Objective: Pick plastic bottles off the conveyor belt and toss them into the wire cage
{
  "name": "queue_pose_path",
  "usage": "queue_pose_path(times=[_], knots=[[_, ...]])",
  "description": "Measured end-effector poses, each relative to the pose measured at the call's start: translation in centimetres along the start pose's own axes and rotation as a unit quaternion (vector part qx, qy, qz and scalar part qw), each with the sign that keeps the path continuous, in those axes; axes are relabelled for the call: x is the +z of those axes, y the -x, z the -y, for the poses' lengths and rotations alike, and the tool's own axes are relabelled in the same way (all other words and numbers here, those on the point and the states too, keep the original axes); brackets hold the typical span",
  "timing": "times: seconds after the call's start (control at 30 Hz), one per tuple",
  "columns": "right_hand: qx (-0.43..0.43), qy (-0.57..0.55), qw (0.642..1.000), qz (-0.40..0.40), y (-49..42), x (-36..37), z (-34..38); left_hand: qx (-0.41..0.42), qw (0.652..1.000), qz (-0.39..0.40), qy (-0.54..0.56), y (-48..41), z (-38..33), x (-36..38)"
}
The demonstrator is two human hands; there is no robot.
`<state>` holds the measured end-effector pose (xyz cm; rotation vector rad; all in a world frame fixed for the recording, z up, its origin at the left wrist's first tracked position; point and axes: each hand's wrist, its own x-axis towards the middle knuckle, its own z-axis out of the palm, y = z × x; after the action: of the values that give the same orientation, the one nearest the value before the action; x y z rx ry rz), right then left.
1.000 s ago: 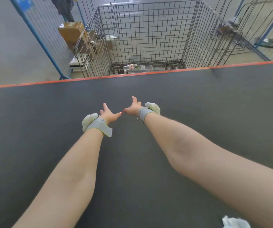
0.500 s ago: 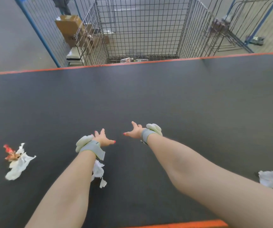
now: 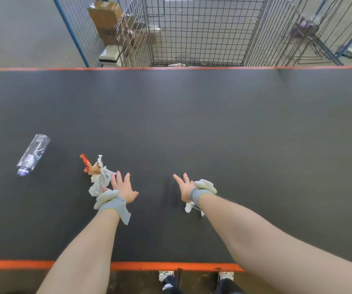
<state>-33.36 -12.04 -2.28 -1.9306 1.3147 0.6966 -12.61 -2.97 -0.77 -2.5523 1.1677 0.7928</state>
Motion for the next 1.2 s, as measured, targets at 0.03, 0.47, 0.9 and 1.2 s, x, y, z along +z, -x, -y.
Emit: queue_pose_path(times=[0.03,0.47,0.9,1.2], knots=[[0.024,-0.011,0.999,-0.02,0.0,0.7,-0.6,-0.002,1.0,-0.01,-0.002,0.2,0.4,0.0],[-0.16,0.025,0.986,-0.04,-1.7,0.2,6.4,-0.016,0.988,-0.127,0.087,0.1,2.3,-1.4],[-0.024,-0.108,0.974,-0.199,-4.2,-4.1,9.5,-0.021,0.98,-0.123,0.153,-2.8,2.3,-2.7],[0.0,-0.13,0.986,-0.107,-8.0,-6.0,11.1,0.006,0.989,-0.062,0.132,-6.1,-1.1,-2.8]])
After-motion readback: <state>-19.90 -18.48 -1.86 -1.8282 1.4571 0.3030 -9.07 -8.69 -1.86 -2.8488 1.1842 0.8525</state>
